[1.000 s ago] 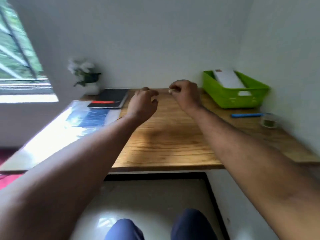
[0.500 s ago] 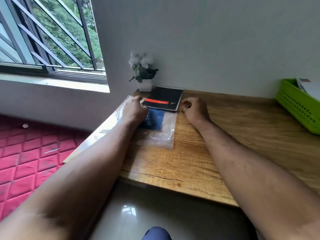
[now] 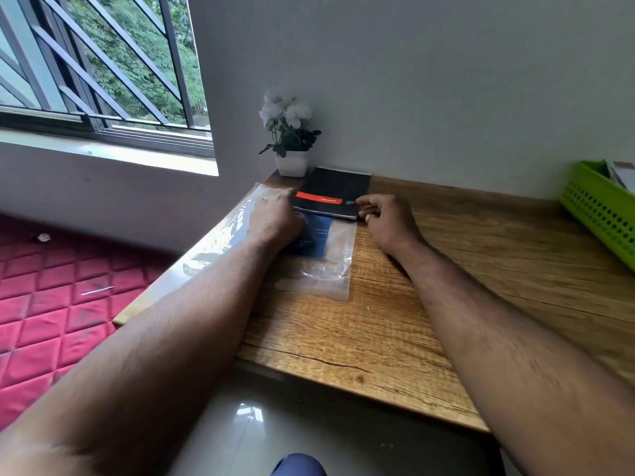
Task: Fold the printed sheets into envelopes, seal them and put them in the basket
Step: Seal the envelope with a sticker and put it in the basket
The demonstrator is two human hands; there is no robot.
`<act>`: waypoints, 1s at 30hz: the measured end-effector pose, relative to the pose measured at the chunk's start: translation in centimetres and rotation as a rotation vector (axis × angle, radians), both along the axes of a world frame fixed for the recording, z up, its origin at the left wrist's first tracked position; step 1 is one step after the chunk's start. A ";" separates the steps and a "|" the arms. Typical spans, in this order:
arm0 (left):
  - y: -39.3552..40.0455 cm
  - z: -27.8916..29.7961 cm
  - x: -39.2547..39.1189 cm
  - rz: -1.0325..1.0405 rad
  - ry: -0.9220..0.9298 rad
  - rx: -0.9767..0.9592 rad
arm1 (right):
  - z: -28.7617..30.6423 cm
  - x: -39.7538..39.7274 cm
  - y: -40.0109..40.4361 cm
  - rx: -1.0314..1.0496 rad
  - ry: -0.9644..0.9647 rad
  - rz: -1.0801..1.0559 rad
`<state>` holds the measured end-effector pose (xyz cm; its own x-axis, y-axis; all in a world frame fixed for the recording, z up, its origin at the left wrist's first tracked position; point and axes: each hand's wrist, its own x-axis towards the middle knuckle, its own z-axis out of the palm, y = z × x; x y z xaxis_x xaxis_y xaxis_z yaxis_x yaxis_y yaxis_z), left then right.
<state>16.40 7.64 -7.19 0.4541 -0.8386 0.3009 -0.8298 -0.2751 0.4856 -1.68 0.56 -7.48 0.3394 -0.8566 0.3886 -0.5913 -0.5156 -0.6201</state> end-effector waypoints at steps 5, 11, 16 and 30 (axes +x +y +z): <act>-0.1 0.1 0.1 0.009 0.105 -0.033 | 0.2 0.0 0.3 0.009 -0.021 -0.017; -0.2 0.1 0.6 0.037 0.234 -0.098 | 0.3 -0.2 0.5 0.011 -0.006 -0.010; 0.1 0.3 0.5 0.067 0.305 -0.154 | 0.5 0.0 0.7 -0.090 0.114 -0.030; -0.3 -0.1 0.7 0.028 0.179 -0.122 | 0.5 1.2 0.6 -0.197 0.212 -0.127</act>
